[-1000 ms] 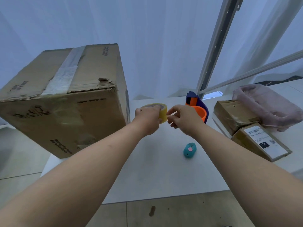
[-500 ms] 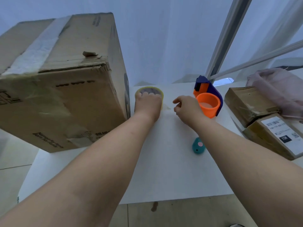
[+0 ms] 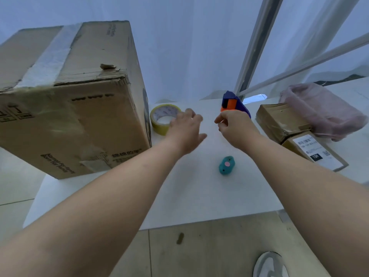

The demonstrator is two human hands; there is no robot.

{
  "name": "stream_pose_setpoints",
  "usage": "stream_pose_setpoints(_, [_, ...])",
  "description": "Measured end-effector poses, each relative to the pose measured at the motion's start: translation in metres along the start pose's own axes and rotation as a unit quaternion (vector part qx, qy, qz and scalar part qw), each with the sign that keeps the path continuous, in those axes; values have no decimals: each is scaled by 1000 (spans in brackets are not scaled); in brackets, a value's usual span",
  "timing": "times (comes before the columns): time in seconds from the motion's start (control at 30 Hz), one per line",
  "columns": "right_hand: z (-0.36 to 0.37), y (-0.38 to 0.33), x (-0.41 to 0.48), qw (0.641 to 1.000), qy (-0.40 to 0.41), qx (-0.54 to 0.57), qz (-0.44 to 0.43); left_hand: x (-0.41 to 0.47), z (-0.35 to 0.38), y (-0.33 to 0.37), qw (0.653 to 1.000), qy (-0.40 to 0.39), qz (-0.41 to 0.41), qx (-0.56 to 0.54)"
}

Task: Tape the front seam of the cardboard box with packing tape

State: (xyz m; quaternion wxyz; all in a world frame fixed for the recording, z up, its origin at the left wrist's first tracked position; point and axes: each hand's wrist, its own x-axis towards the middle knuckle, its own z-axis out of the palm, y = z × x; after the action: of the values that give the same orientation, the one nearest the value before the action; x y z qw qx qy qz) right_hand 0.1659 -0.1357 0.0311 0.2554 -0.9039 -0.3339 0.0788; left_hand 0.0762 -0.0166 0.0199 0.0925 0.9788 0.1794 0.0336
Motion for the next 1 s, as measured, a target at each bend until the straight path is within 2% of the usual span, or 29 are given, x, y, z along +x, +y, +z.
stream_pose_setpoints(0.1, [-6,13,-23,999,-25,-47,5,-22,0,25,996,-43,66,-43])
stream_pose_setpoints(0.23, [-7,34,-49,998,-13,-58,8,-38,14,52,989,-96,50,-96])
stream_pose_setpoints(0.33, [-12,44,-59,995,-40,-89,11,-45,32,62,988,-118,41,-91])
stream_pose_setpoints(0.43, [-19,53,-57,995,-27,-98,13,-47,47,62,986,-143,79,-34])
stream_pose_setpoints(0.5, [-17,59,-56,996,-24,-87,19,-45,50,55,987,-133,92,-9])
stream_pose_setpoints(0.63, [-4,64,-52,995,-35,-93,21,-37,49,35,993,-89,70,25])
stream_pose_setpoints(0.8, [9,60,-45,996,18,-89,-5,-19,49,17,998,-44,36,6])
stream_pose_setpoints(1.0, [9,57,-23,982,84,-157,-57,22,47,18,998,-29,48,10])
